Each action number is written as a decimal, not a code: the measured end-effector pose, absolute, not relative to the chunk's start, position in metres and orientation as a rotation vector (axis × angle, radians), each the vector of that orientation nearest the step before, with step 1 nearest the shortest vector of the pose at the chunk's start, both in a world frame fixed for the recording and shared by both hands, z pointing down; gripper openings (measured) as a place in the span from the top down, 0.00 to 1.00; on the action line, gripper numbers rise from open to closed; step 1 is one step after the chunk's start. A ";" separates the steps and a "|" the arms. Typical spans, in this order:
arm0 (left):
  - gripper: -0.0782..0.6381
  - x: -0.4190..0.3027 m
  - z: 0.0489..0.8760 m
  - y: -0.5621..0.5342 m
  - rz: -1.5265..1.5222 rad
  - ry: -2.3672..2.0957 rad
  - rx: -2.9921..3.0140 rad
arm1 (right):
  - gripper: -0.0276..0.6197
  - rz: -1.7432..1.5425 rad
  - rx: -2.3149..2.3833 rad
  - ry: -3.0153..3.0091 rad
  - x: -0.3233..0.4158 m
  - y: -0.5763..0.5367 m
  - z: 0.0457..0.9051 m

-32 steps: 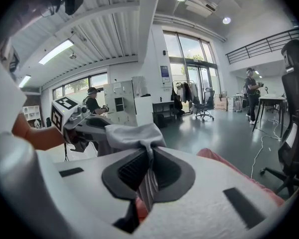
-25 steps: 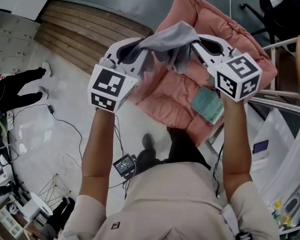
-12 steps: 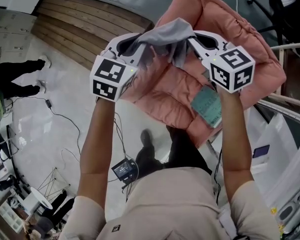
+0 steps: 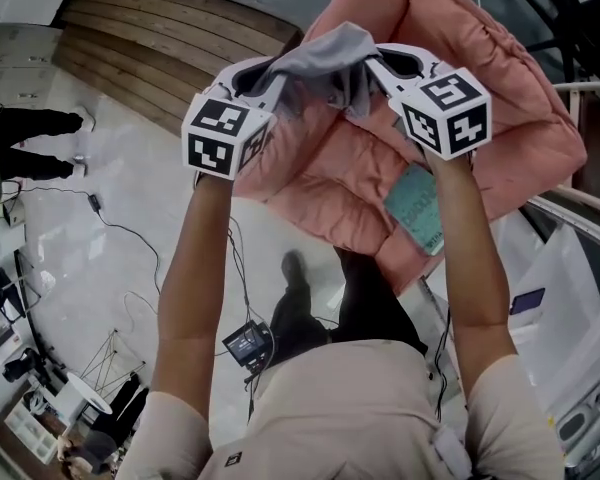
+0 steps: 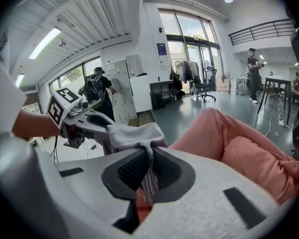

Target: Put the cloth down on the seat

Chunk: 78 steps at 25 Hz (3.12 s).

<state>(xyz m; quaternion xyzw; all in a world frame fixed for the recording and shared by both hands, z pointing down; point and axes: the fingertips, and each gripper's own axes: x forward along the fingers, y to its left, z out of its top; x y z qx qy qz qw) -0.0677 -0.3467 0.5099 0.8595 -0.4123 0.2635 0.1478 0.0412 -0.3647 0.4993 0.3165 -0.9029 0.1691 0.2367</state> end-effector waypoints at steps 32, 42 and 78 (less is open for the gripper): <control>0.83 -0.097 0.686 -0.418 0.876 -1.249 2.174 | 0.94 0.399 0.849 -2.359 0.019 -0.451 0.662; 0.76 -0.111 0.681 -0.411 0.875 -1.165 2.185 | 0.81 0.506 0.717 -2.326 0.019 -0.436 0.665; 0.86 -0.214 0.349 -0.202 0.459 -1.435 2.488 | 0.97 0.323 1.028 -2.482 0.006 -0.258 0.362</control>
